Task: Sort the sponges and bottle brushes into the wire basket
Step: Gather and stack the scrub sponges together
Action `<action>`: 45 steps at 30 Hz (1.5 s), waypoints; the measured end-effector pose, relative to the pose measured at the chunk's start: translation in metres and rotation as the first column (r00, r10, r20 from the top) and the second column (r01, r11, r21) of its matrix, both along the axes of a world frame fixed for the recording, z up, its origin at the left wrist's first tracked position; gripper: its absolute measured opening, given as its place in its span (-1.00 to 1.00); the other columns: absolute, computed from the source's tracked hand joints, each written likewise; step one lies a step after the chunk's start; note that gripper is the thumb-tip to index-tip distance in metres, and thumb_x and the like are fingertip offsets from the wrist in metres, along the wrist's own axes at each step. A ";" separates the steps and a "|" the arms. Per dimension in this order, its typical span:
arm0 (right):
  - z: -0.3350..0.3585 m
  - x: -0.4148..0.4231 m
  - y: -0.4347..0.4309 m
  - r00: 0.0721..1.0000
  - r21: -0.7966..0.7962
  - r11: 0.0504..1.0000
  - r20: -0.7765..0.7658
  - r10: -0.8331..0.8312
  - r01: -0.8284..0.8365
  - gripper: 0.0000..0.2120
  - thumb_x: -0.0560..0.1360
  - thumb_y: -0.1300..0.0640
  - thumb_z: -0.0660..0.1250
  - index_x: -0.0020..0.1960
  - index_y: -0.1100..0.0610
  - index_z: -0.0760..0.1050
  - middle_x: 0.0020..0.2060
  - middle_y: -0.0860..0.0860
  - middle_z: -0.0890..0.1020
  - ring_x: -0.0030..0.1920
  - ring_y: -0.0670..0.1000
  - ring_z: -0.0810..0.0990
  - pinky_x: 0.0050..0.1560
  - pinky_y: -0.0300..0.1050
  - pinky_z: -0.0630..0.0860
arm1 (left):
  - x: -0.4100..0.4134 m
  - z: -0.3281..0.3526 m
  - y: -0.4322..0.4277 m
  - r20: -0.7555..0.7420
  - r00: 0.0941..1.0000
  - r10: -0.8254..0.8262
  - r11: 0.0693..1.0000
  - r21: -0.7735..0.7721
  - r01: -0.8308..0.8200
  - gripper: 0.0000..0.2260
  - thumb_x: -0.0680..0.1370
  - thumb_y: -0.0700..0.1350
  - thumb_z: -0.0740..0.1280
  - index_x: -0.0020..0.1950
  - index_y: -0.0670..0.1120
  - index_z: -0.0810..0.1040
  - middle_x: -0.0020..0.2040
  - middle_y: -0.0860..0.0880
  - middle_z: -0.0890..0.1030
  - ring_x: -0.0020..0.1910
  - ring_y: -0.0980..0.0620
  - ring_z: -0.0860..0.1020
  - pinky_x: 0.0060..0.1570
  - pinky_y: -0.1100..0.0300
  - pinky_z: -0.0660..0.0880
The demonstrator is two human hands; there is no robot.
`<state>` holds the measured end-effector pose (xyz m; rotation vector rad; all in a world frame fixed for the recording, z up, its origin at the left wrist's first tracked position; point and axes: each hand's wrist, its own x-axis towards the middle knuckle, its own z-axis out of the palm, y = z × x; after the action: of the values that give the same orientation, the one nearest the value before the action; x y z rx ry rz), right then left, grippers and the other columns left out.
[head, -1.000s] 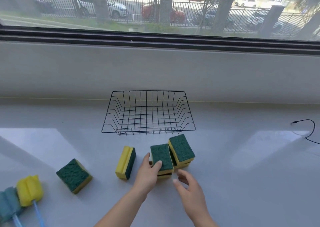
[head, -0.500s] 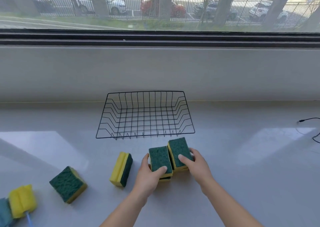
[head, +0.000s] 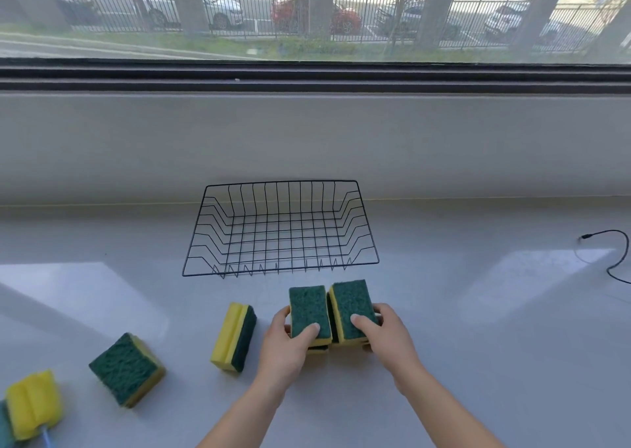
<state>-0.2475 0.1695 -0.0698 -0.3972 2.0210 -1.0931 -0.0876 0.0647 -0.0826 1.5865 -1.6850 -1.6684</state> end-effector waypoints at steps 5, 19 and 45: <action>0.003 0.001 -0.004 0.999 0.045 0.998 -0.021 0.038 -0.037 -0.58 0.48 -0.15 0.42 0.27 -0.06 0.43 0.10 -0.03 0.60 0.03 0.02 0.64 0.13 0.16 0.61 | -0.001 0.002 -0.004 0.021 0.998 -0.062 0.998 -0.029 0.062 -0.30 0.42 0.19 0.45 0.48 0.14 0.25 0.28 0.01 0.41 0.25 0.04 0.41 0.19 0.09 0.41; 0.043 0.035 -0.007 0.715 -0.181 0.963 -0.699 0.016 -0.199 -0.60 0.47 0.12 0.50 0.27 0.04 0.52 0.13 -0.13 0.56 0.19 -0.05 0.43 0.18 -0.08 0.43 | 0.089 0.043 -0.011 0.041 0.999 -0.018 0.883 -0.468 0.035 -0.65 0.43 -0.22 0.44 0.17 0.06 0.58 -0.01 0.12 0.54 -0.05 0.20 0.54 -0.06 0.38 0.40; 0.010 0.163 -0.124 0.438 0.341 0.638 -0.504 0.744 -0.691 -0.18 0.42 0.00 0.41 0.56 0.09 0.10 0.52 0.05 0.05 0.51 0.17 0.13 0.40 -0.07 0.30 | 0.237 0.003 -0.112 0.718 0.697 -0.004 0.890 -0.314 0.329 -0.16 0.27 0.16 0.39 0.49 0.04 0.15 0.28 -0.02 0.32 0.24 -0.11 0.37 0.20 0.03 0.38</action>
<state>-0.0840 0.0457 -0.0599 -1.5933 2.0274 -0.3099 0.1499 -0.0470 -0.0793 2.0039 -2.4099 -0.6336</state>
